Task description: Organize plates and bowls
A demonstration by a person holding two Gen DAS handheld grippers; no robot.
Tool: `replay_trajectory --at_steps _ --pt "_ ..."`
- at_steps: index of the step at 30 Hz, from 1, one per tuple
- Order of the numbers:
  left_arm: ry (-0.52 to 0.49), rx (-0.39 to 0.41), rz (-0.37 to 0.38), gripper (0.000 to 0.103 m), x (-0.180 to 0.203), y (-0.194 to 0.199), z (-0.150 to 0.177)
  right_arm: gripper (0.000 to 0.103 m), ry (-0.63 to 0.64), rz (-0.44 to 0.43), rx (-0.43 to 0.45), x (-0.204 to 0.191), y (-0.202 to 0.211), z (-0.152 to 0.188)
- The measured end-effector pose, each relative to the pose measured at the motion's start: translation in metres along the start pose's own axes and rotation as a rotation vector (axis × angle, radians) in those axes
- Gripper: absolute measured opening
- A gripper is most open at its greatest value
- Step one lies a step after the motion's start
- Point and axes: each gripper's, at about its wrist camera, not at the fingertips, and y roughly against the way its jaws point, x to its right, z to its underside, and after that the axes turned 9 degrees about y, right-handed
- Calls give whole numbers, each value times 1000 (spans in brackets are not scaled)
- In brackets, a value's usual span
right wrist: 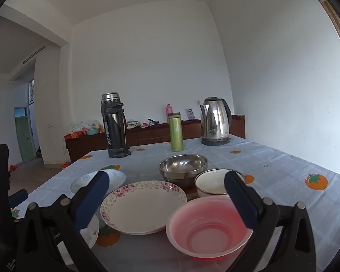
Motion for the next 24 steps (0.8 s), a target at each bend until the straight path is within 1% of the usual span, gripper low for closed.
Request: replay_trajectory --at_steps 5,10,12,24 --pt "30 1 -9 89 -3 3 -2 103 -2 -1 -29 1 -2 -2" --pt "43 -22 -10 89 -2 -2 -4 103 6 1 -32 -2 -2 1" --pt "62 -35 -4 89 -10 -5 -2 103 9 -2 -36 -2 0 0" --pt "54 -42 -2 89 -11 -7 -2 103 12 -1 -41 -3 -3 0"
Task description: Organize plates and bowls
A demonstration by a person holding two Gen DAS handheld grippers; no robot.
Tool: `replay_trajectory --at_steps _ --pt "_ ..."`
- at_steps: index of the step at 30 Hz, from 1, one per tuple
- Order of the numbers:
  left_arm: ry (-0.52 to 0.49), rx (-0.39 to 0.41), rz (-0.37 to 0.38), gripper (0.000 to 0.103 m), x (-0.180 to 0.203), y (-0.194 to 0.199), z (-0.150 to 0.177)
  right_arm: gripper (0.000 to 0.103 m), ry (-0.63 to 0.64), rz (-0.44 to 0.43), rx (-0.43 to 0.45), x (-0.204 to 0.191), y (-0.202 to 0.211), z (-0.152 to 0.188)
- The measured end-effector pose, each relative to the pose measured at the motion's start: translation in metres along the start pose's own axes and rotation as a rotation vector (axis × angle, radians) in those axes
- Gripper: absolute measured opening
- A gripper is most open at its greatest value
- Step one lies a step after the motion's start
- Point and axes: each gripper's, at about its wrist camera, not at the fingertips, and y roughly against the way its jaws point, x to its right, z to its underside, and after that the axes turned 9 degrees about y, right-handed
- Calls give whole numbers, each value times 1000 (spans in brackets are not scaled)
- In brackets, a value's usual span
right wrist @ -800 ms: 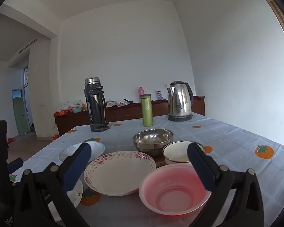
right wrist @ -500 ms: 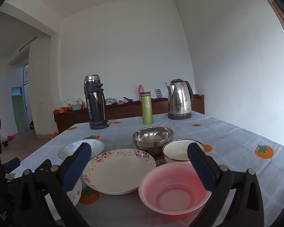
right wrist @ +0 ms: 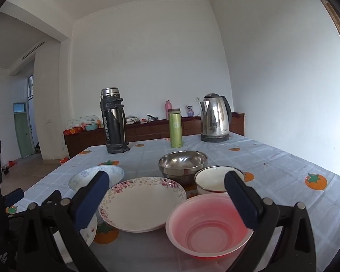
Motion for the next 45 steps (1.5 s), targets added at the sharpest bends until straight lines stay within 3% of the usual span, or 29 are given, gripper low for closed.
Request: replay_trajectory --at_steps 45 --pt "-2 2 0 89 1 0 0 103 19 13 17 2 5 -5"
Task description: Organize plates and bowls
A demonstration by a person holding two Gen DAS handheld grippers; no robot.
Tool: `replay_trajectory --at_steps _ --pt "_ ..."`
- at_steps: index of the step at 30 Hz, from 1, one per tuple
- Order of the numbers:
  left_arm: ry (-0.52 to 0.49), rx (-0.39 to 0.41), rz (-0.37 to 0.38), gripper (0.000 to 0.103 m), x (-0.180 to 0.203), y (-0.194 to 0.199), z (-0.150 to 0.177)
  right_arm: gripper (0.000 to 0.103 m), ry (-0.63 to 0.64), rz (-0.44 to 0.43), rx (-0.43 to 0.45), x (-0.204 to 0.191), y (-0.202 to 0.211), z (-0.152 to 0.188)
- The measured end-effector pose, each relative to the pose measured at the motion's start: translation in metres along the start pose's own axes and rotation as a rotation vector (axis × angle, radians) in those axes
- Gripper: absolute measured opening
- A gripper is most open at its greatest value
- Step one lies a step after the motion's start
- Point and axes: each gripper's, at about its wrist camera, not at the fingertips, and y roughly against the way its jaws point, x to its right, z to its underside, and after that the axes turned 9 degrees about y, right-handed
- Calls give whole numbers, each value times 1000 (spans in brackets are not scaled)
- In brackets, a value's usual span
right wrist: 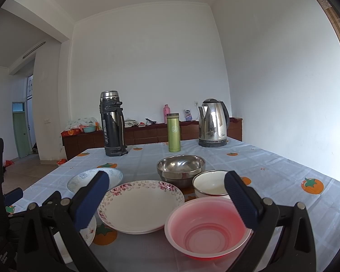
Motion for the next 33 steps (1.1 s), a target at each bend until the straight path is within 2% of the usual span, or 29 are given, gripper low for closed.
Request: replay_trajectory --at_steps 27,33 --pt "10 -1 3 89 -1 1 1 103 5 -3 1 -2 1 0" --pt "11 -92 20 89 -15 -1 3 103 8 -32 -25 -2 -5 1"
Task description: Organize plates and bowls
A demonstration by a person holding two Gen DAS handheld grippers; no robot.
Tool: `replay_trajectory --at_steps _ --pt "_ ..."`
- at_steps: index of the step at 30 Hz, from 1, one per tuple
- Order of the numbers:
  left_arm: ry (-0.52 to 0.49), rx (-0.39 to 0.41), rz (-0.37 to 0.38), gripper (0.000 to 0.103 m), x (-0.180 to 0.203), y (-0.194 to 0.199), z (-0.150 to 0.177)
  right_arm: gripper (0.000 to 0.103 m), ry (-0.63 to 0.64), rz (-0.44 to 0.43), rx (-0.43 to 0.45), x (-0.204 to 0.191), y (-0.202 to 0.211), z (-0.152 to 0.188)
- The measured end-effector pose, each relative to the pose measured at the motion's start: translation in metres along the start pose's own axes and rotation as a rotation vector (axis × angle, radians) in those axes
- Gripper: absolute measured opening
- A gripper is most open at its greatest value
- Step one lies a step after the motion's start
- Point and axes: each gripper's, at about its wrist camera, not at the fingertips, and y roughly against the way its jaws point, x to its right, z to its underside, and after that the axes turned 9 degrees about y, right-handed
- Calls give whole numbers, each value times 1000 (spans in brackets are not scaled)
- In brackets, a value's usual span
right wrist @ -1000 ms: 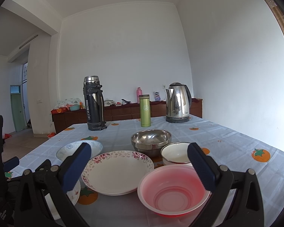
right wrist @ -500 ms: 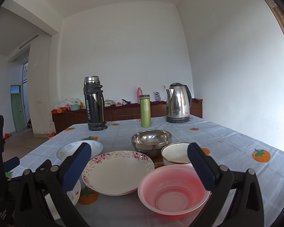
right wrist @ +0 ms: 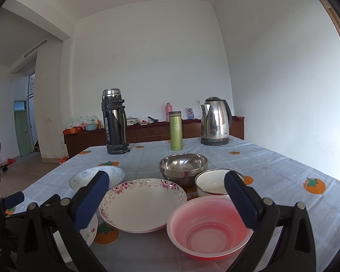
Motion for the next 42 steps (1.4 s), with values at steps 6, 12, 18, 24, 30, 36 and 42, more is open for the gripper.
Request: replay_trajectory --at_steps 6,12,18,24,30,36,42 --pt "-37 -26 -43 89 -39 6 -8 103 31 -129 -82 -12 -15 5" --pt "-44 -113 -72 89 -69 -15 -13 70 114 -302 -197 -39 -26 12" --pt "6 -204 -24 89 -78 -29 -14 57 157 -452 -359 -67 -44 25" --pt "-24 -237 8 89 -72 -36 -11 56 111 -497 -479 -70 -60 34" --pt "-47 -232 7 89 -67 -38 -10 56 79 -505 -531 -66 -66 42" --pt "-46 -257 15 89 -68 -44 -7 40 87 -539 -579 -73 -73 46" --pt "-52 -282 35 89 -66 -50 -4 32 95 -549 -616 -82 -79 48"
